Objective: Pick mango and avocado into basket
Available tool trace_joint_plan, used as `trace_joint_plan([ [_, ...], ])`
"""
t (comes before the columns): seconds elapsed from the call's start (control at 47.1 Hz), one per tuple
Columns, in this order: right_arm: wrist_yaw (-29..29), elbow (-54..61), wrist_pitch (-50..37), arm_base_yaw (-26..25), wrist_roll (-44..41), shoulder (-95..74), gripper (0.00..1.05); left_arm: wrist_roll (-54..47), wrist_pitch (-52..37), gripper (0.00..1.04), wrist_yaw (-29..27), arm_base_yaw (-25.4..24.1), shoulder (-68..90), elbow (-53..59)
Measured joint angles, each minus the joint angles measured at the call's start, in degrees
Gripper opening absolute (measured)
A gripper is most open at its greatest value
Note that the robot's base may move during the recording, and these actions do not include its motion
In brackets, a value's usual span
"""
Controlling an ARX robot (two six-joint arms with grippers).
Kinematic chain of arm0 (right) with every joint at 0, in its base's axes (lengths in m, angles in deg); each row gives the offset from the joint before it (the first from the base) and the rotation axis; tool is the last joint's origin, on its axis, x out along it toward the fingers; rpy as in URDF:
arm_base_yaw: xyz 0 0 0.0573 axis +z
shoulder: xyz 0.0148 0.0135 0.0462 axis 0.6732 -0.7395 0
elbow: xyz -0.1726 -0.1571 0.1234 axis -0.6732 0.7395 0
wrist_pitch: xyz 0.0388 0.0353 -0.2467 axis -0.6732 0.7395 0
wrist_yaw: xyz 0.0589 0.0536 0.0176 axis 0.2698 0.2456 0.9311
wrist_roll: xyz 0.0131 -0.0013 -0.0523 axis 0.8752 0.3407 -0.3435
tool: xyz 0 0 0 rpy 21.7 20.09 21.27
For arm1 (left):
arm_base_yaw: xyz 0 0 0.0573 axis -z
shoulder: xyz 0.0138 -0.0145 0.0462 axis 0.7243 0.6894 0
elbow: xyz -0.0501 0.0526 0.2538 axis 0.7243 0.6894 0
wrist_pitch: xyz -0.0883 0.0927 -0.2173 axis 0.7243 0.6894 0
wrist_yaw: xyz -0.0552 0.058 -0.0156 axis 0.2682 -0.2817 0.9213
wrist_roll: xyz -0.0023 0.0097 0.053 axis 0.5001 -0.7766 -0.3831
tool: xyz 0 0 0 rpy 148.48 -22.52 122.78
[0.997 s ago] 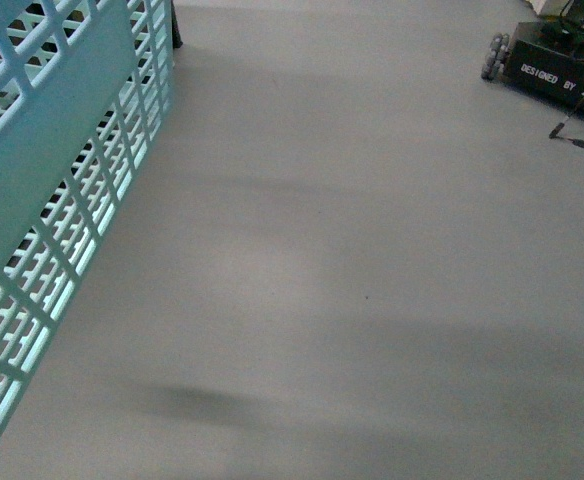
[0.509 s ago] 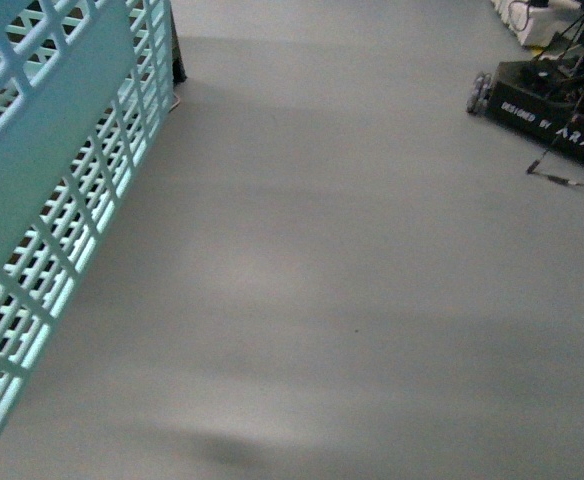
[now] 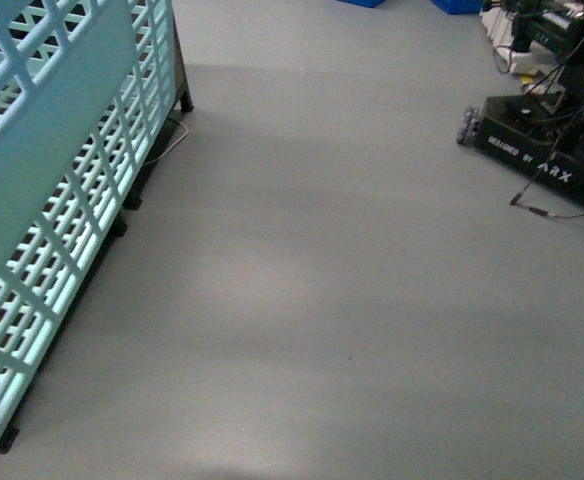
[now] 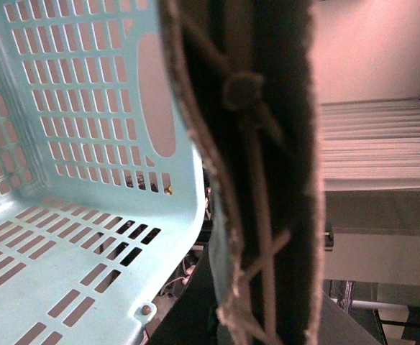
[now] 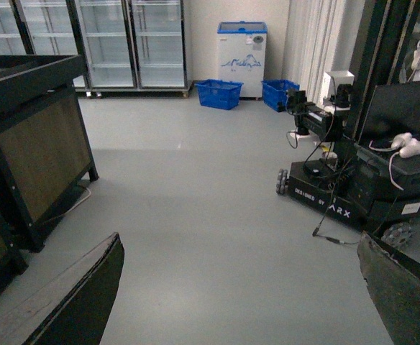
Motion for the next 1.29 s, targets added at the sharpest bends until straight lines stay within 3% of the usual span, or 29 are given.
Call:
trace_joint_plan([
  [1.294, 0.02, 0.0, 0.0, 0.0, -0.02, 0.0, 0.97, -0.02, 0.0, 0.1, 0.0, 0.0, -0.24, -0.09],
])
